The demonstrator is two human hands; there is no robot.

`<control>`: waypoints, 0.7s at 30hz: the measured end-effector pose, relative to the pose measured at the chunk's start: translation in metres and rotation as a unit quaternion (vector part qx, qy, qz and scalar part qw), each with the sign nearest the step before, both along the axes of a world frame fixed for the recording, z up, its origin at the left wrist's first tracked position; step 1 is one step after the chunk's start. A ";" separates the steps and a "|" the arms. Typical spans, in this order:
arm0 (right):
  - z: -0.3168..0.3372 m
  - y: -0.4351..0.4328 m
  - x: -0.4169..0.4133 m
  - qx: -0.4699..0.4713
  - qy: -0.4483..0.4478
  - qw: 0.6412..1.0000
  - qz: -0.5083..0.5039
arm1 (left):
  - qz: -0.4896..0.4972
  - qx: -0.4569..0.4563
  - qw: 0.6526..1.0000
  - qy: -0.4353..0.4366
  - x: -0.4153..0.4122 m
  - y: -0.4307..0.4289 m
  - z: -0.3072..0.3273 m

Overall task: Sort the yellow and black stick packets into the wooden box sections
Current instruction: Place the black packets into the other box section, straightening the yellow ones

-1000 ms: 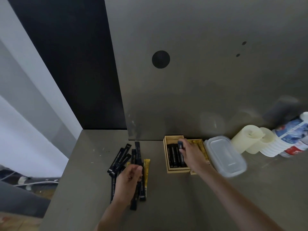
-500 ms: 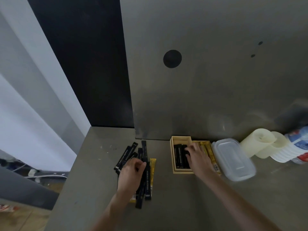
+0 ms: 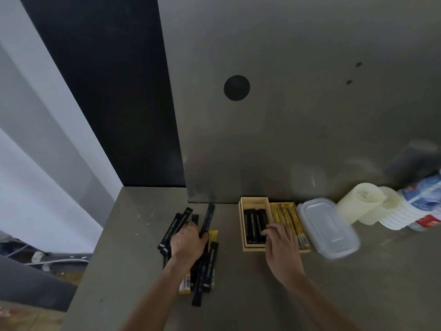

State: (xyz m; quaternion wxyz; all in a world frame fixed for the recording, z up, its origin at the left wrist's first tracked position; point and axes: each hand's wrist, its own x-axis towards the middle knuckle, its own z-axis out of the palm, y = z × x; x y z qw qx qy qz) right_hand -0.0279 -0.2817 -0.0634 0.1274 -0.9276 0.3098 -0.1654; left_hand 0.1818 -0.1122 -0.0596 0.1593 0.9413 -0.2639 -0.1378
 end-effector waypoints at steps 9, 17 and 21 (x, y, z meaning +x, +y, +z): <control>0.003 0.001 0.002 0.073 -0.021 0.997 -0.014 | -0.013 -0.007 1.000 0.018 0.003 0.002 -0.002; 0.021 0.009 0.010 0.084 -0.100 0.991 0.021 | 0.066 -0.233 0.954 0.175 -0.024 0.017 0.011; 0.044 0.023 0.020 0.293 -0.137 0.946 0.039 | 0.153 -0.353 0.770 0.509 -0.048 0.022 0.025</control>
